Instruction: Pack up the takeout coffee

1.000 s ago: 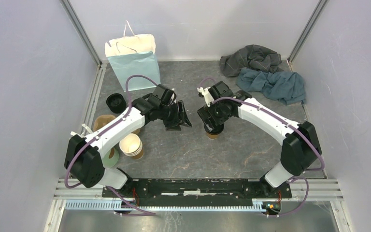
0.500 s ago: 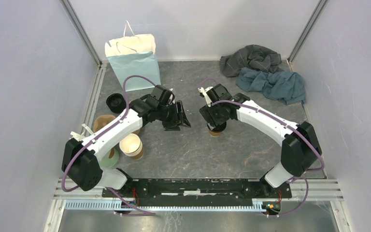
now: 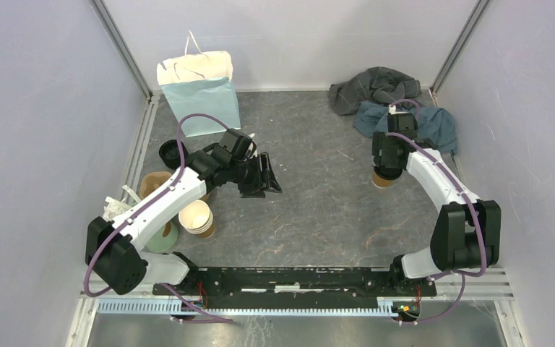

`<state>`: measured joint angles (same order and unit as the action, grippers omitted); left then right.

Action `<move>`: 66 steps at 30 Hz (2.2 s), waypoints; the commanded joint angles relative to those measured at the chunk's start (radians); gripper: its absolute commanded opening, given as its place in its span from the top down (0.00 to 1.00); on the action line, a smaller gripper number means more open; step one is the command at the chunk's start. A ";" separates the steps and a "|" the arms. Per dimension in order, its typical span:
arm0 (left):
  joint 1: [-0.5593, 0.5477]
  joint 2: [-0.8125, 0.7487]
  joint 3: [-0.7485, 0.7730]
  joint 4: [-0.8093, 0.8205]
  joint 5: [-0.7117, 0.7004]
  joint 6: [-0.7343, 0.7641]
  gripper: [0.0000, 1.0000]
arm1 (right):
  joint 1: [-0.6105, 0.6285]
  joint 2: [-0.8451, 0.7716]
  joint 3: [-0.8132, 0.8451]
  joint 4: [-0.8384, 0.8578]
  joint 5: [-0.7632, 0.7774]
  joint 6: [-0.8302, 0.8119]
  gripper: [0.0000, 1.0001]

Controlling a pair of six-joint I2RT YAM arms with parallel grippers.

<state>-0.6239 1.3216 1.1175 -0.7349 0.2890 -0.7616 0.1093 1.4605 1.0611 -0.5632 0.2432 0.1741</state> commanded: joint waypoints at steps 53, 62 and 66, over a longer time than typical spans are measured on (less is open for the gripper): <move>0.003 -0.051 0.124 -0.068 -0.160 0.028 0.15 | 0.387 -0.269 0.036 -0.023 -0.349 -0.031 0.02; 0.032 -0.015 0.239 -0.199 -0.509 0.004 0.12 | 0.421 -0.287 0.006 -0.050 -0.351 -0.056 0.02; 0.197 0.052 0.283 -0.354 -0.558 0.030 0.12 | 0.421 -0.219 0.094 -0.070 -0.366 -0.065 0.02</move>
<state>-0.5644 1.3224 1.3560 -0.9394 -0.1253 -0.7410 0.5301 1.1934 1.0580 -0.6388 -0.1127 0.1291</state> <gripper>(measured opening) 0.881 0.979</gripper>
